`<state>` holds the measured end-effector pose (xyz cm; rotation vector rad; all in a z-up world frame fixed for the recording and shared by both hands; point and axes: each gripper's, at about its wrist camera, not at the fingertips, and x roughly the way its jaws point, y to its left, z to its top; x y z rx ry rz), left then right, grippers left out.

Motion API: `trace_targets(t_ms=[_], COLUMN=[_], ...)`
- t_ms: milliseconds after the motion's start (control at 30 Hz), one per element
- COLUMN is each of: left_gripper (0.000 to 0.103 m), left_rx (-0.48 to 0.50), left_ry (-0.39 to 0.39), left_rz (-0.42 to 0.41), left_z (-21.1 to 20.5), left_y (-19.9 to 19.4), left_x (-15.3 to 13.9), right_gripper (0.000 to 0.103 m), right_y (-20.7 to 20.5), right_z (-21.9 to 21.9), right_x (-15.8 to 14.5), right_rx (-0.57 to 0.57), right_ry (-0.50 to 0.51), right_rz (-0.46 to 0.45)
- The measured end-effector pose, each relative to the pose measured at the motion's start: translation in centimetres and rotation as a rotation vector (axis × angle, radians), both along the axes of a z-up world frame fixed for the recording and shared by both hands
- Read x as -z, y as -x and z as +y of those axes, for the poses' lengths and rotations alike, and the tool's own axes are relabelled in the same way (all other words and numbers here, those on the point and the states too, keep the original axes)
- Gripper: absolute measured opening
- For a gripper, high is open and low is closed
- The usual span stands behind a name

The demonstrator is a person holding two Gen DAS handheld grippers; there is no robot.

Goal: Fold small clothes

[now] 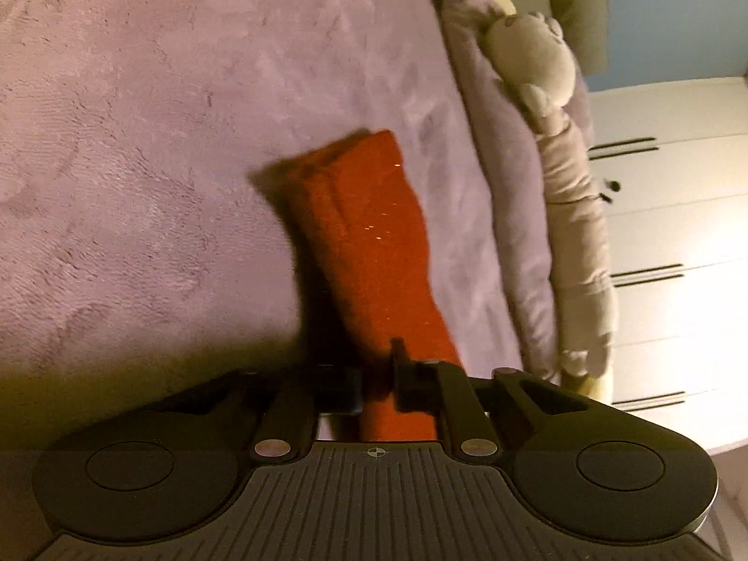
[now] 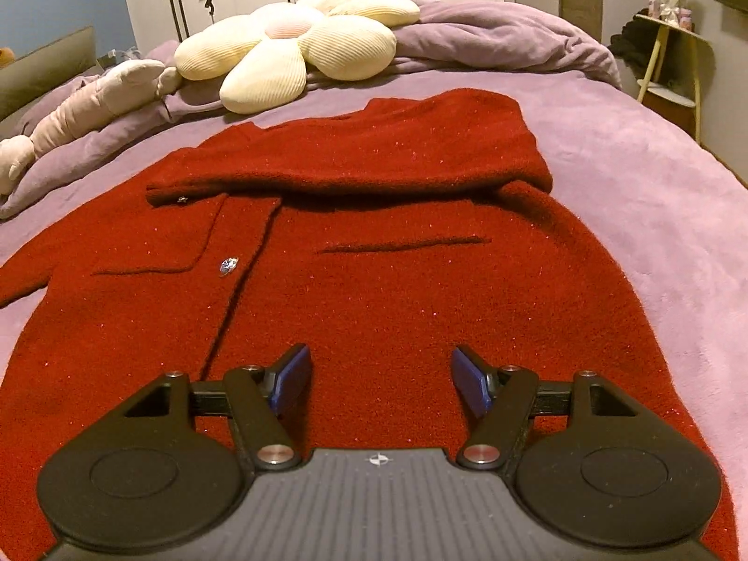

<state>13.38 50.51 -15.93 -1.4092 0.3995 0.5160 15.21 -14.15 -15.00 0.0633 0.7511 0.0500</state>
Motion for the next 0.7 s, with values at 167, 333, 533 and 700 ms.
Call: trace_targets(t_ms=[167, 333, 533, 700], left_gripper=[0.012, 0.012, 0.043, 0.089], left_rx=[0.098, 0.371, 0.781, 0.926], left_ry=[-0.212, -0.480, -0.743, -0.799], left_rz=[0.010, -0.123, -0.288, -0.224], left_z=[-2.8, -11.8, -30.7, -39.6], left_y=[-1.3, -5.8, -11.7, -13.5], left_x=[-4.8, -13.4, -19.7, -16.1], right_gripper=[0.068, 0.068, 0.064, 0.060], right_y=[0.0, 0.2, 0.5, 0.5], right_z=[-0.4, -0.9, -1.9, -3.1], right_x=[0.0, 0.0, -0.2, -0.6], right_rx=[0.001, 0.003, 0.024, 0.034], right_ry=[-0.025, -0.054, -0.117, -0.160], right_rz=[-0.004, -0.017, -0.031, -0.032])
